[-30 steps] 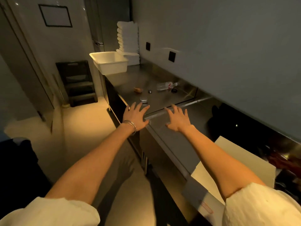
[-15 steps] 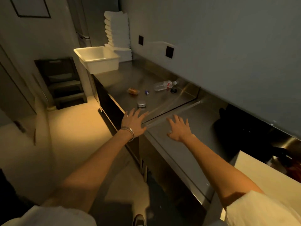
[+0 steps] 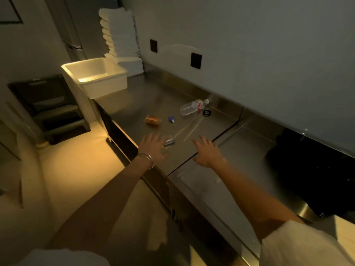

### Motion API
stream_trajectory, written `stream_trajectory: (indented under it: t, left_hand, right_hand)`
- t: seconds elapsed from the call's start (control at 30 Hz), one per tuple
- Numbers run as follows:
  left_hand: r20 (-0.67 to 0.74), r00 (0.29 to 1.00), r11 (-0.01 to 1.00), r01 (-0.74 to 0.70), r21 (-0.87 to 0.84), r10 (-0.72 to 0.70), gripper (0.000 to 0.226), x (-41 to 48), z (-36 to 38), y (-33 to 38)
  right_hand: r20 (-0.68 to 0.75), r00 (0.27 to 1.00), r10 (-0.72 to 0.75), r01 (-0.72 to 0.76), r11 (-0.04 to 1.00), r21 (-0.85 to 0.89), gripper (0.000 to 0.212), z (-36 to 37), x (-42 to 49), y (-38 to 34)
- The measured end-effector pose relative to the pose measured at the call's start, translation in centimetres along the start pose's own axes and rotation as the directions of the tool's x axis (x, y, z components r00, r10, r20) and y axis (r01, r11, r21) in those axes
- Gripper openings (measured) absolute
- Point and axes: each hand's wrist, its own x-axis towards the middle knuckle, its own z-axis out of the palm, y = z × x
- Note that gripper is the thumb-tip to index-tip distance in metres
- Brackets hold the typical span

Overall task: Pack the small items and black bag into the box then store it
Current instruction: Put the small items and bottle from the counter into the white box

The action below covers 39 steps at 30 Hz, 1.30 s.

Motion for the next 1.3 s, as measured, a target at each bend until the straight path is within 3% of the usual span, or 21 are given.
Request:
stream_trajectory:
  t: [0.47, 0.63, 0.8, 1.07, 1.3]
  left_hand:
    - [0.024, 0.984, 0.965, -0.166, -0.202, 0.174, 0.054, 10.4, 5.2, -6.7]
    - [0.042, 0.936, 0.936, -0.347, -0.062, 0.35, 0.041, 14.3, 7.0, -9.6]
    - [0.064, 0.86, 0.862, -0.507, 0.003, 0.506, 0.048, 17.2, 8.3, -12.5]
    - [0.127, 0.823, 0.832, -0.554, -0.031, 0.554, 0.064, 19.8, 10.3, -15.3]
    - [0.104, 0.799, 0.806, -0.588, -0.07, 0.592, 0.063, 21.3, 11.4, -16.3]
  right_hand:
    - [0.078, 0.979, 0.191, -0.195, 0.979, 0.059, 0.077, 3.5, 8.7, -3.1]
    - [0.113, 0.952, 0.285, -0.295, 0.951, 0.086, 0.078, 4.4, 12.2, -5.9]
    - [0.119, 0.926, 0.359, -0.374, 0.918, 0.134, 0.079, 5.5, 15.1, -8.5]
    - [0.174, 0.912, 0.372, -0.405, 0.887, 0.223, 0.076, 6.9, 18.6, -11.2]
    - [0.283, 0.904, 0.32, -0.37, 0.918, 0.146, 0.074, 8.1, 20.8, -11.9]
